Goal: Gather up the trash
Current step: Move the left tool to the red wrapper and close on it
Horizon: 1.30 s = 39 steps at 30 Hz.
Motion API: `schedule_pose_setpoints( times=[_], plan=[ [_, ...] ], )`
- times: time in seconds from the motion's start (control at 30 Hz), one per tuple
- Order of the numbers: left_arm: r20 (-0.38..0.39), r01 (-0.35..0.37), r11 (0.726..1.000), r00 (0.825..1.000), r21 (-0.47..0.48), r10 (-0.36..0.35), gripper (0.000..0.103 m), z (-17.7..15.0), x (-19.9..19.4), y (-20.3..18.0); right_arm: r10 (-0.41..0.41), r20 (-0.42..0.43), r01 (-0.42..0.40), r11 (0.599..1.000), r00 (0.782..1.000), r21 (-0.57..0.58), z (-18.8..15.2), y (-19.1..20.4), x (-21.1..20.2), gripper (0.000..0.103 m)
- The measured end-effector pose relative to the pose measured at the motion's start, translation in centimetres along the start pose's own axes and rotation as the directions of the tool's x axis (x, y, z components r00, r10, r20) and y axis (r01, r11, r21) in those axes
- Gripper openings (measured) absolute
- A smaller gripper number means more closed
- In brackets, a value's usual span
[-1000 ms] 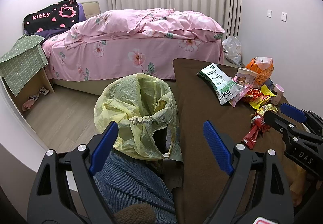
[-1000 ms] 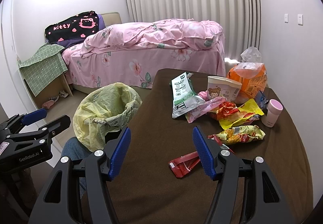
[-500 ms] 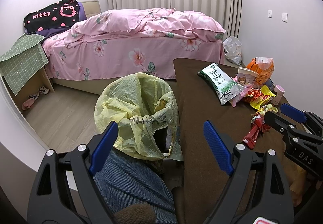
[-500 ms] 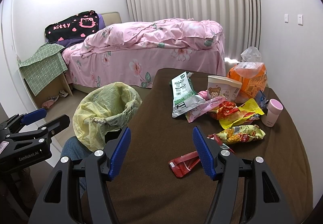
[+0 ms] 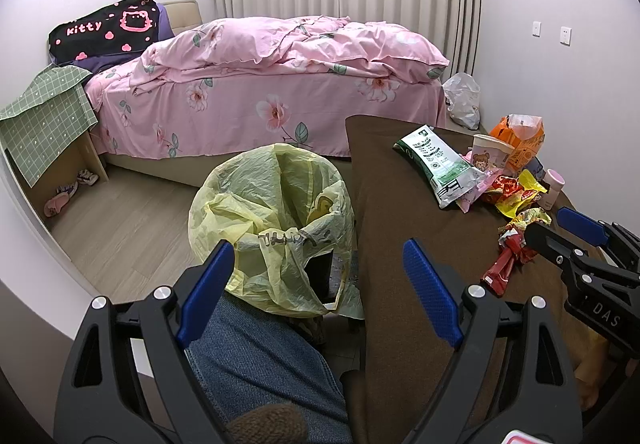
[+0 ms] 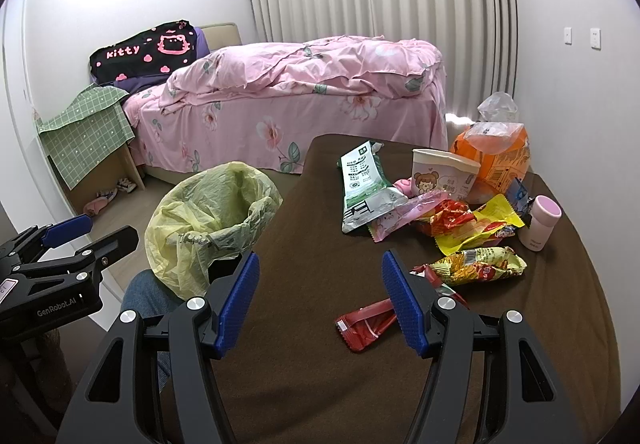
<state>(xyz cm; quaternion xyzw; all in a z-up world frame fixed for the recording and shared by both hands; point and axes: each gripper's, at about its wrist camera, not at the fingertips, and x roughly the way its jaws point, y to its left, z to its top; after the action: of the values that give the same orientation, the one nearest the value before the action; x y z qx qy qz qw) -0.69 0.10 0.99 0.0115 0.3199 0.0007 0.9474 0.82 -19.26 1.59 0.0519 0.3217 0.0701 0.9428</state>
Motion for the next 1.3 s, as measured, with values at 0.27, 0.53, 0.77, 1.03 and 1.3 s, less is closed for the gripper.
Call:
schedule_pose_setpoints(
  times=[0.27, 0.53, 0.77, 1.03, 1.3],
  plan=[
    [-0.002, 0.002, 1.0, 1.0, -0.001, -0.002, 0.082, -0.1, 0.1, 0.1, -0.014, 0.001, 0.014, 1.0, 1.0, -0.007, 0.0, -0.3, 0.0, 0.06],
    [-0.015, 0.084, 0.996, 0.996, 0.031, -0.083, 0.082, -0.1, 2.2, -1.5, -0.139, 0.021, 0.137, 0.987, 0.99, 0.089, 0.5, -6.9, -0.5, 0.06],
    [-0.074, 0.201, 0.974, 0.978, 0.107, -0.194, 0.082, 0.2, 5.7, -6.2, -0.233, -0.028, 0.235, 0.958, 0.972, 0.163, -1.0, -13.3, 0.0, 0.06],
    [-0.168, 0.406, 0.905, 0.908, 0.132, -0.383, 0.085, 0.9, 9.6, -12.1, -0.281, -0.087, 0.293, 0.932, 0.956, 0.213, -3.1, -18.6, 1.0, 0.06],
    [-0.335, 0.511, 0.847, 0.831, 0.146, -0.444, 0.085, 0.5, 13.8, -18.1, -0.299, -0.143, 0.325, 0.921, 0.943, 0.217, -4.9, -22.6, 1.8, 0.06]
  ],
)
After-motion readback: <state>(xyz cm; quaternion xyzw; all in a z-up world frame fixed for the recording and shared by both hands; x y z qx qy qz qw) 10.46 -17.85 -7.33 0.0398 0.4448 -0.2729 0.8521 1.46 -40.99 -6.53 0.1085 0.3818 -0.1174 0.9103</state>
